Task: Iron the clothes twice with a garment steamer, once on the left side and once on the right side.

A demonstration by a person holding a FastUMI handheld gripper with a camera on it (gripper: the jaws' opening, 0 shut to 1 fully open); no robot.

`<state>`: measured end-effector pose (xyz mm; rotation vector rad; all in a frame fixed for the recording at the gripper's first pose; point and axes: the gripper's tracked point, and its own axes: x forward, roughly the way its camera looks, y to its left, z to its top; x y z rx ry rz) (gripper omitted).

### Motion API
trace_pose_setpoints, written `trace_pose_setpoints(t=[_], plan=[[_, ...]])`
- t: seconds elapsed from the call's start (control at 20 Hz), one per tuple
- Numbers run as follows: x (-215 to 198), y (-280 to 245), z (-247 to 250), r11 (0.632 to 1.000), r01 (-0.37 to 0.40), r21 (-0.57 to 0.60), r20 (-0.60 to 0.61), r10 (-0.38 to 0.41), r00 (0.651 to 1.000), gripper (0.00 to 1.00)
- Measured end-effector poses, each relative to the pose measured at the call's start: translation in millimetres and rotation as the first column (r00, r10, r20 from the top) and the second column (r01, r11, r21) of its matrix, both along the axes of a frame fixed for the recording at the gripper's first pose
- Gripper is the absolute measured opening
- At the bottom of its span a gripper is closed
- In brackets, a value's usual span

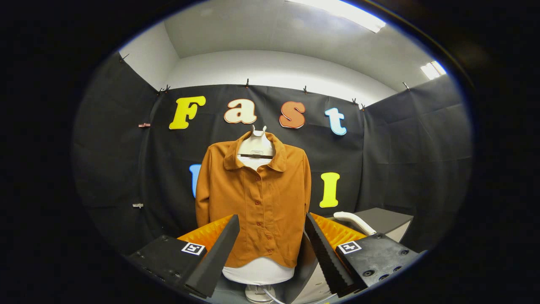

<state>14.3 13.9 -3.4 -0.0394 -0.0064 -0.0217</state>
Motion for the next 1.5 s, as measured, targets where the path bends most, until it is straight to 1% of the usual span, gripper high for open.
trace_pose_setpoints(t=[0.4,0.55,0.75,0.9,1.1,1.2,1.5], plan=[[5,-3,-15,0.996,0.085,0.002,-0.031,-0.085,0.996,0.98],[10,-14,-17,0.993,0.115,0.012,-0.038,-0.115,0.993,0.98],[28,-38,-24,0.99,0.144,0.013,-0.053,-0.143,0.988,0.98],[52,-63,-30,0.988,0.154,0.021,-0.063,-0.152,0.986,0.98],[98,-106,-36,0.989,0.147,0.02,-0.073,-0.145,0.987,0.98],[123,-133,-37,0.989,0.148,0.021,-0.07,-0.146,0.987,0.98],[188,-218,-53,0.986,0.164,0.027,-0.12,-0.159,0.98,0.98]])
